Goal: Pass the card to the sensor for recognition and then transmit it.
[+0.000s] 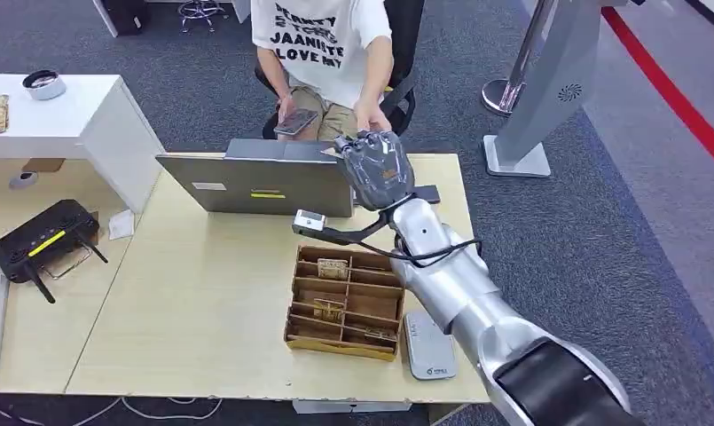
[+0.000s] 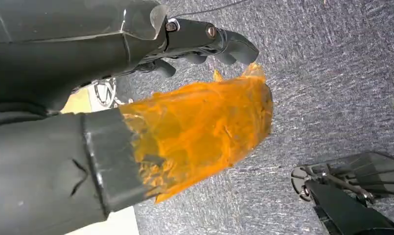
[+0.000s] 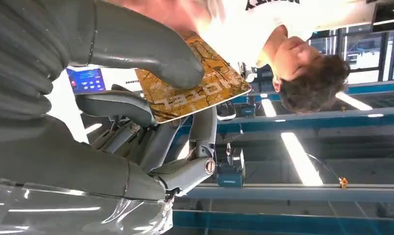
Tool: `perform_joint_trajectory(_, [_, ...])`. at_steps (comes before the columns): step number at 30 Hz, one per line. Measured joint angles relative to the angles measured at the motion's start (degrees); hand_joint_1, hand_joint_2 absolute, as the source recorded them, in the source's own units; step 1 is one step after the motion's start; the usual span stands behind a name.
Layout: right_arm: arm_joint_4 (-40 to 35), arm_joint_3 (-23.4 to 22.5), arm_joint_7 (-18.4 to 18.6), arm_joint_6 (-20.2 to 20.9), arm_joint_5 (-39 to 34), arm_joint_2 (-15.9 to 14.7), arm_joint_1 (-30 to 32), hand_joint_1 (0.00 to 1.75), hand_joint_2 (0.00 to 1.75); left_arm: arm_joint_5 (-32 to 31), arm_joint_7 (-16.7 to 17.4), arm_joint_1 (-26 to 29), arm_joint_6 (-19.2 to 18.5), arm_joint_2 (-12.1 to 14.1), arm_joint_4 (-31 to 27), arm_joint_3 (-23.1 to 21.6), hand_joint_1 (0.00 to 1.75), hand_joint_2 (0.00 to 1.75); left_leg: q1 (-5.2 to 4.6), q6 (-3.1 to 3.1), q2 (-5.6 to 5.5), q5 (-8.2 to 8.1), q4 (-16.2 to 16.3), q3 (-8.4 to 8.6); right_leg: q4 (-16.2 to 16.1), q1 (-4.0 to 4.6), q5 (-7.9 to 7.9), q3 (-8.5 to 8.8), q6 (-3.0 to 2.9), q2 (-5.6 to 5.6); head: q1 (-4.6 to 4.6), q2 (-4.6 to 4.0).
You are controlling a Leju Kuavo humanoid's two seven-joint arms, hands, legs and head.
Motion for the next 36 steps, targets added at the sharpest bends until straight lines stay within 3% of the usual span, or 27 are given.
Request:
perform_joint_trajectory(6, [0.2, 0.2, 0.0, 0.0, 0.0, 0.0, -0.3, 1.75, 1.75, 0.3, 0.2, 0.0, 0.0, 0.0, 0.0, -0.2, 0.00, 0.00, 0.00, 0.00, 0.00, 0.00, 0.0, 0.00, 0.0, 0.00, 0.00, 0.00, 0.00, 0.00, 0.00, 0.00])
perform_joint_trajectory(7, [0.2, 0.3, 0.1, 0.0, 0.0, 0.0, -0.4, 1.54, 1.75, 0.3, 0.2, 0.0, 0.0, 0.0, 0.0, -0.3, 0.00, 0.00, 0.00, 0.00, 0.00, 0.00, 0.0, 0.00, 0.0, 0.00, 0.00, 0.00, 0.00, 0.00, 0.00, 0.00])
perform_joint_trajectory(8, [0.3, 0.3, 0.1, 0.0, 0.0, 0.0, -0.4, 0.12, 1.75, 0.3, 0.2, 0.0, 0.0, 0.0, 0.0, -0.3, 0.00, 0.00, 0.00, 0.00, 0.00, 0.00, 0.0, 0.00, 0.0, 0.00, 0.00, 0.00, 0.00, 0.00, 0.00, 0.00])
perform_joint_trajectory(9, [0.4, 0.3, 0.1, 0.0, 0.0, 0.0, -0.4, 0.00, 1.75, 0.4, 0.2, 0.0, 0.0, 0.0, 0.0, -0.3, 0.00, 0.00, 0.00, 0.00, 0.00, 0.00, 0.0, 0.00, 0.0, 0.00, 0.00, 0.00, 0.00, 0.00, 0.00, 0.00])
perform_joint_trajectory(10, [0.4, 0.3, 0.1, 0.0, 0.0, 0.0, -0.4, 0.00, 1.75, 0.4, 0.2, 0.0, 0.0, 0.0, 0.0, -0.3, 0.00, 0.00, 0.00, 0.00, 0.00, 0.00, 0.0, 0.00, 0.0, 0.00, 0.00, 0.00, 0.00, 0.00, 0.00, 0.00])
perform_joint_trajectory(11, [0.5, 0.3, 0.2, 0.0, 0.0, 0.0, -0.4, 0.00, 0.00, 0.4, 0.2, 0.0, 0.0, 0.0, 0.0, -0.3, 0.00, 0.00, 0.00, 0.00, 0.01, 0.00, 0.0, 0.00, 0.0, 0.00, 0.00, 0.00, 0.00, 0.00, 0.00, 0.00])
perform_joint_trajectory(17, [1.2, 0.4, 1.2, 0.2, -0.5, 0.0, -0.7, 0.00, 0.00, 0.7, 0.2, 0.0, 0.1, 0.0, 0.0, -0.3, 0.00, 0.00, 0.00, 0.00, 0.00, 0.00, 0.0, 0.00, 0.0, 0.00, 0.00, 0.00, 0.00, 0.00, 0.00, 0.00])
perform_joint_trajectory(22, [1.2, 0.4, -0.3, 0.0, -2.2, 0.0, -0.5, 0.00, 0.00, 1.3, 0.2, 0.0, 0.4, 0.0, 0.0, -0.3, 0.00, 0.00, 0.00, 0.00, 0.00, 0.00, 0.0, 0.00, 0.0, 0.00, 0.00, -0.01, 0.00, 0.01, 0.00, 0.00])
perform_joint_trajectory(27, [-6.6, 0.1, -6.7, 0.0, -9.9, -0.1, 5.6, 0.00, 0.00, 3.3, 0.1, 0.6, 1.2, 0.0, 0.0, -0.3, 0.00, 0.00, 0.00, -0.02, 0.00, -0.02, 0.0, -0.01, 0.0, 0.01, -0.03, -0.01, 0.01, 0.01, 0.00, 0.00])
perform_joint_trajectory(30, [-13.1, -0.3, -10.3, 0.6, -21.8, -0.1, 10.5, 0.00, 0.00, 4.7, -0.3, 1.4, 1.9, 0.0, 0.0, -0.2, 0.00, 0.00, 0.01, -0.01, -0.03, -0.03, 0.0, -0.03, 0.0, 0.00, -0.07, -0.02, 0.02, -0.02, 0.00, 0.00])
perform_joint_trajectory(32, [-18.0, -0.3, -11.7, 3.5, -31.2, -0.1, 14.4, 0.00, 0.00, 5.7, -0.6, 2.0, 2.3, 0.0, 0.0, 0.2, 0.00, 0.00, 0.01, 0.00, -0.02, -0.05, 0.0, -0.04, 0.0, -0.01, -0.09, -0.03, 0.01, -0.02, -0.04, 0.00])
perform_joint_trajectory(34, [-22.9, -0.3, -12.6, 9.4, -41.4, -0.2, 18.2, 0.00, 0.00, 6.6, -0.9, 2.6, 2.6, 0.0, 0.0, 0.7, 0.00, 0.00, 0.00, -0.03, 0.01, -0.08, 0.0, -0.03, 0.0, 0.00, -0.10, -0.07, 0.01, 0.01, -0.02, 0.00])
perform_joint_trajectory(36, [-28.1, -0.3, -12.6, 20.2, -55.6, -0.6, 21.9, 0.00, 0.00, 7.5, -1.1, 3.1, 2.9, 0.1, 0.0, 1.5, 0.00, 0.00, 0.00, -0.04, -0.01, -0.08, 0.0, -0.05, 0.0, 0.00, -0.10, -0.10, 0.02, 0.00, -0.04, 0.00])
